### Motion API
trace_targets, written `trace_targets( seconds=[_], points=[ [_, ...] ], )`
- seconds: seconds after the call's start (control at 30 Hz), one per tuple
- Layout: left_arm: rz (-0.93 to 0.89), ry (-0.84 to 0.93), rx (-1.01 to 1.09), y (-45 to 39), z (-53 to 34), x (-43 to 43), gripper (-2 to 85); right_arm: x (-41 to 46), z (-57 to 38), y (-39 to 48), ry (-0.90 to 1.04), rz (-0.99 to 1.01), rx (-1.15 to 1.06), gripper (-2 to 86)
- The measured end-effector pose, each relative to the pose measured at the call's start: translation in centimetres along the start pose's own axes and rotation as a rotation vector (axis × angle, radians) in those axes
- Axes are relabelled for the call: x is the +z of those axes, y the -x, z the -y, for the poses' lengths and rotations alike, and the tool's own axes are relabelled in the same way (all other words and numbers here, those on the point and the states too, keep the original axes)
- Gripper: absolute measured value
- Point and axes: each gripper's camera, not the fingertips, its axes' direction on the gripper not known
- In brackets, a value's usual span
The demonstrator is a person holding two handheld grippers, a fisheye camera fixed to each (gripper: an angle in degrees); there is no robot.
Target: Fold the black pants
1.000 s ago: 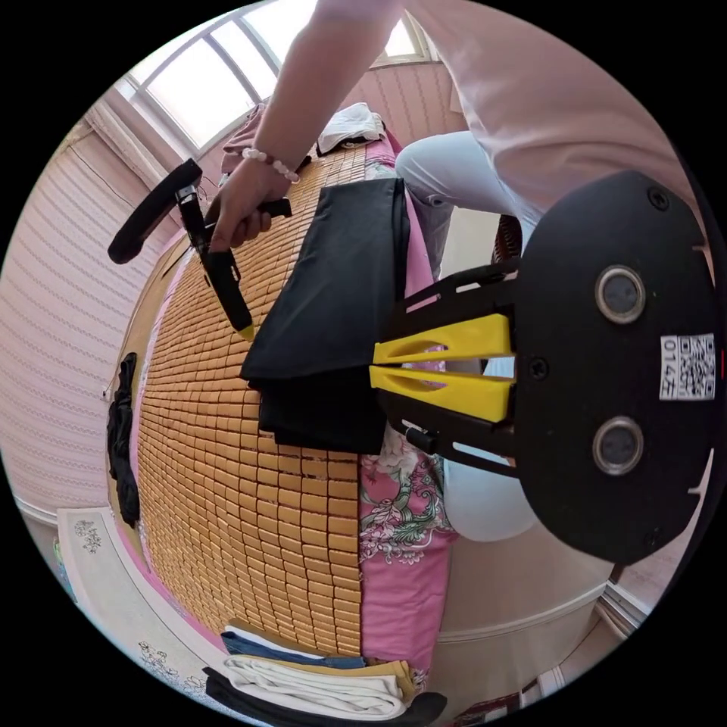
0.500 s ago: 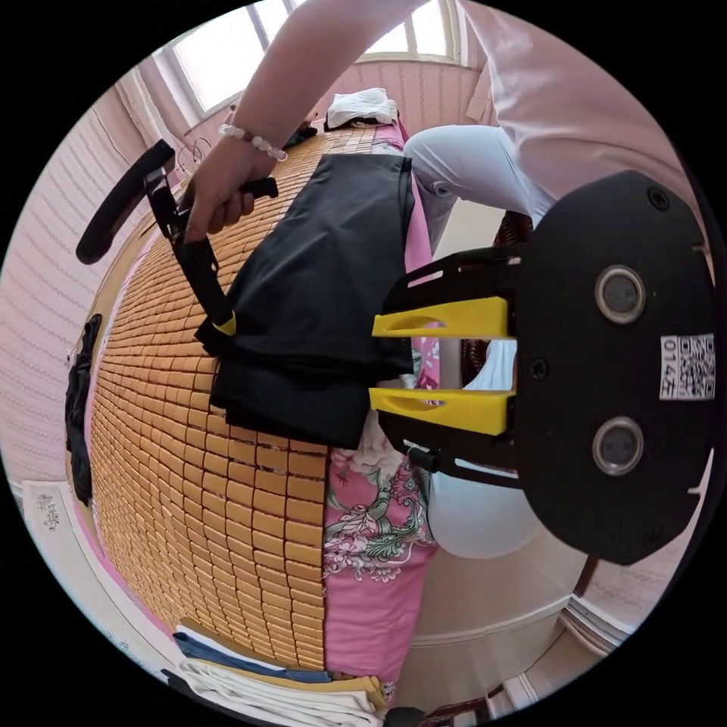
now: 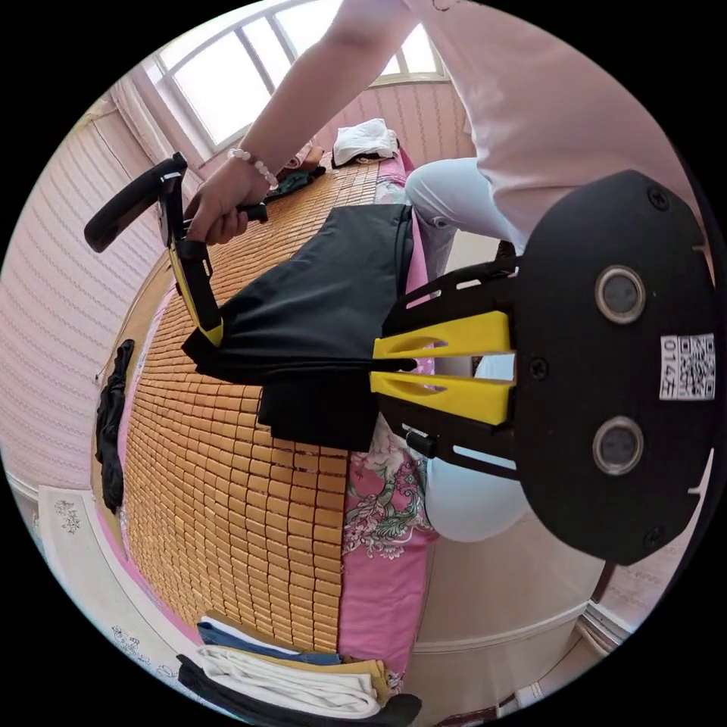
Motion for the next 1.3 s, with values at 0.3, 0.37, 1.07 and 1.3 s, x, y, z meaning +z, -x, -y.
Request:
trace_targets(
  seconds=[0.3, 0.37, 1.07, 1.3],
  points=[
    [0.135, -0.006, -0.090, 2.9, -3.0, 2.2, 4.8, 0.2, -4.9, -0.6, -0.051, -0.072, 0.226, 7.2],
    [0.138, -0.035, 0.035, 0.2, -4.2, 2.3, 3.9, -0.7, -9.3, -0.8, -0.078, -0.072, 0.294, 4.6],
    [0.103, 0.152, 0.512, -19.5, -8.0, 22.1, -1.0, 8.6, -15.8, -3.0, 0.303, -0.281, 0.377, -0.4],
    [0.157, 0.140, 0.580, -20.8, -10.2, 24.3, -1.0, 6.9, -18.0, -6.8, 0.314, -0.108, 0.378, -0.4]
  ],
)
